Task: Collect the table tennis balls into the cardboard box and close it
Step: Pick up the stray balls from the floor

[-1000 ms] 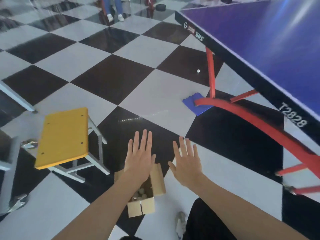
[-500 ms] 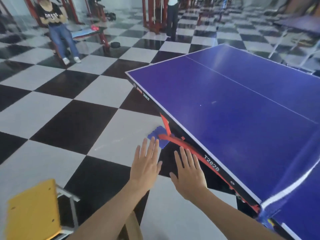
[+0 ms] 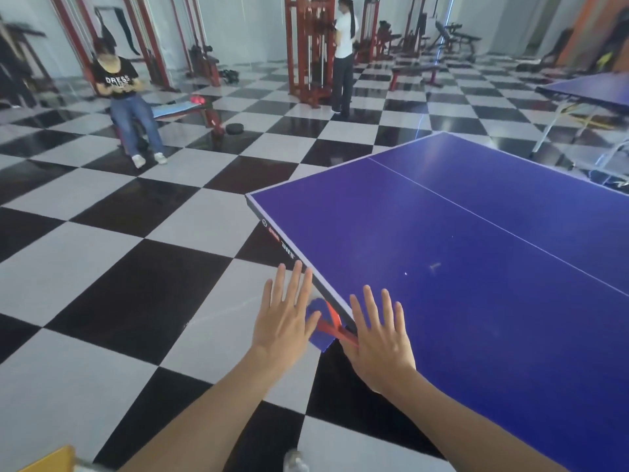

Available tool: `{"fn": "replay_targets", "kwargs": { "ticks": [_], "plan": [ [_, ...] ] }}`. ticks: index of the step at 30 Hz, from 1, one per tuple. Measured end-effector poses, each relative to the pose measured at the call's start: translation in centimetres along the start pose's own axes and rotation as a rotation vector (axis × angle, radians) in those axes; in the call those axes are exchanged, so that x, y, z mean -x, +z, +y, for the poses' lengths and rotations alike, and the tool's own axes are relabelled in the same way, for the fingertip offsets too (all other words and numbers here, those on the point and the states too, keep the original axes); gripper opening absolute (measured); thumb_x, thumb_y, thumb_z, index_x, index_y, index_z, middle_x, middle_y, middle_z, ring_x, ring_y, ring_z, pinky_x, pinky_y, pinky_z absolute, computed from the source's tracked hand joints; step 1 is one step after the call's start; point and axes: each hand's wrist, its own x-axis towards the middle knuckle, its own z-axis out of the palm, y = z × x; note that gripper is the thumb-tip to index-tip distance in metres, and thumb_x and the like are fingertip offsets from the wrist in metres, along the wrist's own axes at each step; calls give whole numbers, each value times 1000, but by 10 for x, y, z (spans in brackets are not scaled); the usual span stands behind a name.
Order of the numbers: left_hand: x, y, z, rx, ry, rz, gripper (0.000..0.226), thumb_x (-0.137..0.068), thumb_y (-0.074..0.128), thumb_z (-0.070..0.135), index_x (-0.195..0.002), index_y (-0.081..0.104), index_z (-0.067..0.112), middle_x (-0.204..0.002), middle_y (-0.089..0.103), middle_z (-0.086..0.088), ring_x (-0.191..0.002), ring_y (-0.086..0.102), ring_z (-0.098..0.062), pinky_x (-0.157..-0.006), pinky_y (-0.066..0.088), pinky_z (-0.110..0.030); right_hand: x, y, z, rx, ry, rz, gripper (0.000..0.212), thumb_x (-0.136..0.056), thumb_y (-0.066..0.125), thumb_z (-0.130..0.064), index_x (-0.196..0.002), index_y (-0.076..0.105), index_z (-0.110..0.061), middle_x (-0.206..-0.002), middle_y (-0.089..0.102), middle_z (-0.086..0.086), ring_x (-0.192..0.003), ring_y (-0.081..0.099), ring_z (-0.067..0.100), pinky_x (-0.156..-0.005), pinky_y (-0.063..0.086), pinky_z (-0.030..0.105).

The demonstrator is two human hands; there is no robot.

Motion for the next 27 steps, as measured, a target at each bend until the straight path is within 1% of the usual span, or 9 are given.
{"fn": "replay_targets", "kwargs": {
  "ticks": [1,4,7,8,11,15,19,24,27],
  "plan": [
    [-20,5,-7,21,1,4,80,-102,23,56,-148,-28,16,-162,-20,-10,-150,-12,-36,-123,9,-48,-19,5,2,5,8,-3,78,-97,23,-62,-155,-1,-17,-162,-6,15,-146,-5,47,-117,8,60],
    [-80,21,-33,46,4,11,81,-101,25,56,-152,-24,16,-163,-17,-8,-151,-9,-34,-121,9,-47,-83,13,1,7,33,-13,81,-95,22,-67,-155,-2,-17,-162,-7,12,-146,-6,45,-117,7,60],
    [-145,33,-66,45,28,12,80,-101,23,56,-152,-23,15,-163,-18,-8,-151,-10,-34,-121,8,-46,-150,16,0,36,33,-36,81,-94,12,-68,-151,-18,-18,-160,-19,11,-145,-15,43,-116,1,60],
    [-167,36,-76,46,32,0,80,-101,22,57,-152,-23,14,-163,-18,-8,-150,-11,-34,-121,7,-46,-172,15,1,45,37,-30,80,-94,10,-67,-151,-20,-18,-160,-21,10,-145,-16,43,-116,-1,61],
    [-231,45,-106,22,59,-22,77,-102,20,56,-153,-21,15,-163,-17,-9,-150,-11,-35,-122,9,-47,-239,7,0,41,67,2,79,-96,13,-63,-151,-18,-17,-161,-18,10,-146,-13,42,-117,1,60],
    [-304,57,-145,9,101,-74,74,-103,22,53,-154,-19,17,-163,-18,-9,-150,-12,-36,-123,8,-49,-322,6,-5,13,118,-8,80,-96,15,-63,-150,-21,-17,-161,-19,10,-146,-14,41,-117,2,59],
    [-356,68,-174,5,151,-70,75,-103,23,52,-154,-19,15,-162,-21,-10,-150,-13,-34,-123,7,-48,-383,13,-5,6,140,-25,80,-96,16,-62,-150,-22,-16,-162,-16,10,-146,-13,41,-117,5,59],
    [-452,92,-240,12,171,-68,76,-104,23,51,-153,-20,14,-160,-27,-9,-149,-16,-33,-123,9,-48,-500,30,-23,-28,187,-41,80,-96,15,-62,-150,-23,-17,-162,-15,10,-147,-11,41,-117,6,59],
    [-511,101,-289,-12,189,-64,75,-104,22,52,-153,-20,14,-161,-25,-9,-150,-15,-32,-123,9,-47,-578,36,-40,-41,203,-33,80,-96,14,-63,-150,-21,-17,-162,-15,10,-147,-11,41,-117,6,59]
  ]
}}
